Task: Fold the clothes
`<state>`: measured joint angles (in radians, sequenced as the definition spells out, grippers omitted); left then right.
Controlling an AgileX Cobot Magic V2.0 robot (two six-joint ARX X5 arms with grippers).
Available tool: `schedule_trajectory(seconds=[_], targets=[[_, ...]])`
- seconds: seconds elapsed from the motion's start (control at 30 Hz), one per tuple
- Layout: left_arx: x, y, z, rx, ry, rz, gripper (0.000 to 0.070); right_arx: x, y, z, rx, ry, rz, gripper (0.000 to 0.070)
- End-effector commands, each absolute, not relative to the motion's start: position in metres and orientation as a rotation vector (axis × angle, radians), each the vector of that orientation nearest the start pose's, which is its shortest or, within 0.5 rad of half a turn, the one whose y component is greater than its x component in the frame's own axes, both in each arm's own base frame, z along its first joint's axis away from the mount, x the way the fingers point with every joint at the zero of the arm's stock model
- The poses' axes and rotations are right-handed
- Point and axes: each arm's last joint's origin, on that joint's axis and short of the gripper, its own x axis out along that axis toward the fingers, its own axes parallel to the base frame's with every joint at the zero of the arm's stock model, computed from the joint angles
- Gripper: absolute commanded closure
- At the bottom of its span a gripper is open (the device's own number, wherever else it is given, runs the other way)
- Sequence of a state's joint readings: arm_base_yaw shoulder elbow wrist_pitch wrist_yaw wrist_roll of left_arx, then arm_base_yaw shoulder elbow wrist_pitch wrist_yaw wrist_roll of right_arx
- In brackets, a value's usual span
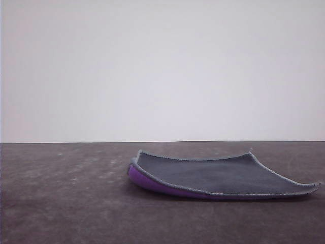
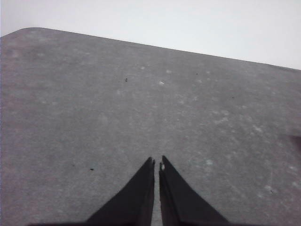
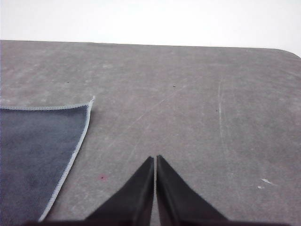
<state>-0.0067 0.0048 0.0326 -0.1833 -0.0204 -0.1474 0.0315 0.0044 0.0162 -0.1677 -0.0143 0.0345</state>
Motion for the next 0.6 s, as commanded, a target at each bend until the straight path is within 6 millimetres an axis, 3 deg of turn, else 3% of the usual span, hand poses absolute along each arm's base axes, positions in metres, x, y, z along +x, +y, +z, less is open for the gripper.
schedule_trajectory(seconds=[0.0, 0.57], targets=[[0.0955, 0.0000, 0.1499, -0.148, 0.176, 0.027, 0.0699, 0.0961, 0.0032, 0.1524, 0.040, 0.147, 0.037, 0.0696], [0.0955, 0.0000, 0.1499, -0.148, 0.176, 0.027, 0.0699, 0.0961, 0.0032, 0.1524, 0.040, 0.147, 0.037, 0.0696]])
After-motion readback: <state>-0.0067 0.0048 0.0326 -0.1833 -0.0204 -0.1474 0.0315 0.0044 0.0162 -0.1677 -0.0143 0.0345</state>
